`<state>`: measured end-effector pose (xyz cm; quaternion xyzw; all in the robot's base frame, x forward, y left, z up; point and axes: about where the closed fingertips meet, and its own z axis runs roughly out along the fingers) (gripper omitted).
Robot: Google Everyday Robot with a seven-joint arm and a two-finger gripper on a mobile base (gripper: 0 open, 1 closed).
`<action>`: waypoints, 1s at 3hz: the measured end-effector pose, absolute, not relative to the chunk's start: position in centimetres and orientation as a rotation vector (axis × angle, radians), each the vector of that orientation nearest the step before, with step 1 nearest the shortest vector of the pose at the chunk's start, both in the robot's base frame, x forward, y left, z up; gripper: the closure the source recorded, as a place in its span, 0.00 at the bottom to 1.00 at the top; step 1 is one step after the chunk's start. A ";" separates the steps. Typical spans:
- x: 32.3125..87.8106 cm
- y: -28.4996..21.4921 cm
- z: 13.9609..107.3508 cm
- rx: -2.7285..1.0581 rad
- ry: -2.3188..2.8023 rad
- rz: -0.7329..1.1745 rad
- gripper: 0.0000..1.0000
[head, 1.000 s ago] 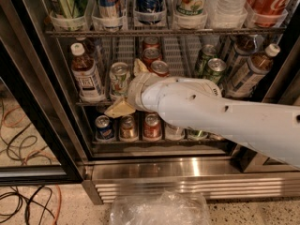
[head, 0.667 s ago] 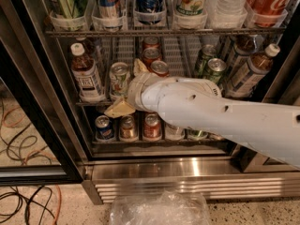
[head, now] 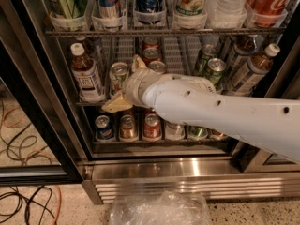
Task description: Pick 7up can from middle shelf of fridge
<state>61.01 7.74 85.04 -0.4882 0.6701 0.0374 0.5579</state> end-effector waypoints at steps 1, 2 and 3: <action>61.5 8.8 85.1 -1.150 1.568 0.103 0.00; 61.6 10.4 84.9 -1.162 1.559 0.132 0.00; 61.6 10.5 84.9 -1.162 1.559 0.133 0.18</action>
Offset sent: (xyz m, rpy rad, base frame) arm 0.0103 0.0389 -0.0102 0.0390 0.0224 0.0675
